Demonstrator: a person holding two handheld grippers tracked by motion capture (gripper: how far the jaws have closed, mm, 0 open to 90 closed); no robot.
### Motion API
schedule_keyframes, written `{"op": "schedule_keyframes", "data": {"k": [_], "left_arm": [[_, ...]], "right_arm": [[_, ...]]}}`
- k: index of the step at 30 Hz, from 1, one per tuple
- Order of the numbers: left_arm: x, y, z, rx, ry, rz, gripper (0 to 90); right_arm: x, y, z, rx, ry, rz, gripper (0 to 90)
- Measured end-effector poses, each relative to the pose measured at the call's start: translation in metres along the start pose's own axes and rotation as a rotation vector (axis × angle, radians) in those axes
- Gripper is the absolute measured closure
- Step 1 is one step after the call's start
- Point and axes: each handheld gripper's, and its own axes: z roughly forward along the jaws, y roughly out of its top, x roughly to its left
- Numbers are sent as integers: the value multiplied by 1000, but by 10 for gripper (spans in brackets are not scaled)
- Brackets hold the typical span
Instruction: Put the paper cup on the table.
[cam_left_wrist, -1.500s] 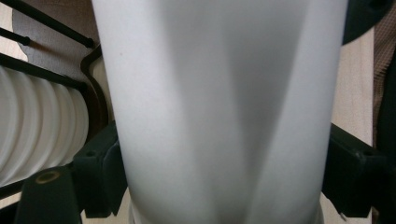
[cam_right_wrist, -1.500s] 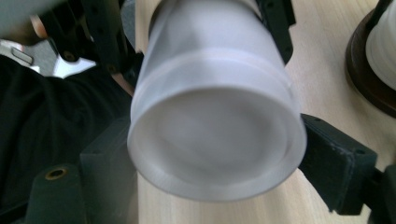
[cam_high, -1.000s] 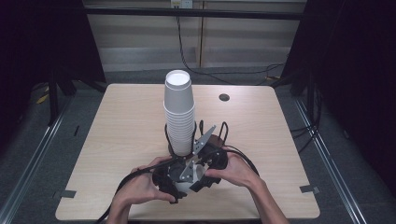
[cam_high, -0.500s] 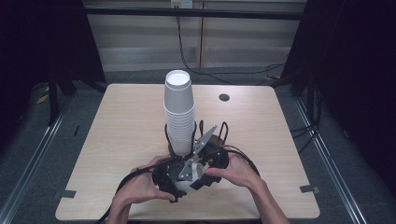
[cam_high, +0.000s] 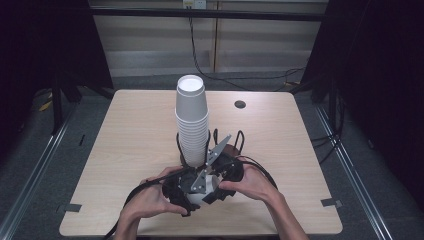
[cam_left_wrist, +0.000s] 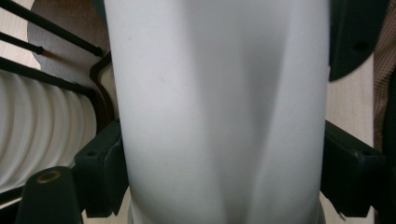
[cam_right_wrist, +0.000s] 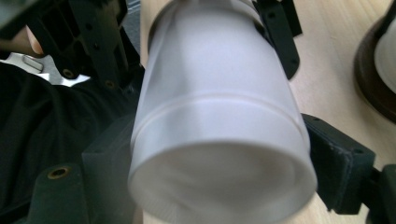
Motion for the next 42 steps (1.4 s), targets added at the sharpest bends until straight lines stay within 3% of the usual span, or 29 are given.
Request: {"op": "schedule_keyframes", "data": {"k": [3,6,10,11,14,16,18,19,24,25,29,34,37,40,42], "left_arm": [[0,0,-1,9,7,10,163],[2,-2,-1,3,5,23,158],[1,-4,0,-22,-2,9,139],[0,-6,1,-64,-12,-15,137],[2,-7,-1,-71,-17,-6,129],[3,-8,-2,-85,-26,-26,127],[6,-8,-4,-76,-21,-10,130],[5,-10,-6,-112,-28,-48,129],[8,-14,-11,-163,-26,-65,132],[9,-17,-14,-202,-23,-72,143],[11,-22,-20,-247,-24,-78,157],[14,-29,-29,-311,27,-110,158],[16,-35,-37,-358,80,-136,160],[17,-43,-42,-430,108,-171,164],[18,-45,-43,-447,105,-184,162]], "right_arm": [[0,1,1,-11,4,-13,211],[2,0,0,-2,-7,7,221],[2,0,-1,2,-13,2,226],[2,0,-1,3,-12,-2,227],[3,-1,-3,-3,-12,1,229],[3,-1,-3,-3,-15,1,230],[3,-1,-3,0,-17,2,231],[4,-1,-2,6,-27,2,231],[4,-1,-3,1,-33,-1,231],[4,-1,-3,4,-42,2,231],[3,-3,-4,4,-44,5,230],[1,-7,-6,-9,-54,22,229],[0,-12,-7,-16,-55,33,228],[0,-17,-10,-43,-48,45,226],[0,-19,-10,-53,-56,51,226]]}}
